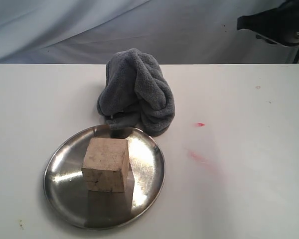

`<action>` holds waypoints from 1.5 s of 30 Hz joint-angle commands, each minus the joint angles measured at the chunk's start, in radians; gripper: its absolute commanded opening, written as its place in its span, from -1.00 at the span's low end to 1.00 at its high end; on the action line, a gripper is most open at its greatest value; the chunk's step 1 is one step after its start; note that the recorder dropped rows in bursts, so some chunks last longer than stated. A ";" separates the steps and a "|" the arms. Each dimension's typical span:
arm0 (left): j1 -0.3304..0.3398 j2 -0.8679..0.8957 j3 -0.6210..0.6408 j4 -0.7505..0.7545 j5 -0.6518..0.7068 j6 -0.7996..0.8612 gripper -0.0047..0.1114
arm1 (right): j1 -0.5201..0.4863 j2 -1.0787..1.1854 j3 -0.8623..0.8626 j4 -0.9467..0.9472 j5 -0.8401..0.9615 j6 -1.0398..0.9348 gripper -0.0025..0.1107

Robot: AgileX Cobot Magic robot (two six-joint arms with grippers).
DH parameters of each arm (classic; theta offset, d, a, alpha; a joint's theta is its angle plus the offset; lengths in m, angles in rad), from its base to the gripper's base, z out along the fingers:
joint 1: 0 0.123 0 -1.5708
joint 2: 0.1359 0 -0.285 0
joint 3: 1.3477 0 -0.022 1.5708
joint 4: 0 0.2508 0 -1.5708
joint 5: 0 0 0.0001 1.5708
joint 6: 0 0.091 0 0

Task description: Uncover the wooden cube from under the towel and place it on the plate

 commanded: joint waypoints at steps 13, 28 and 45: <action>-0.001 -0.002 0.004 0.001 -0.002 -0.002 -0.89 | -0.070 -0.101 0.202 -0.172 -0.319 -0.006 -0.96; -0.001 -0.002 0.004 0.001 -0.002 -0.002 -0.89 | -0.070 -0.292 0.234 -0.142 -0.330 -0.111 -0.96; -0.001 -0.002 0.004 0.001 -0.002 -0.002 -0.89 | -0.070 -0.648 0.479 -0.137 -0.467 -0.111 -0.96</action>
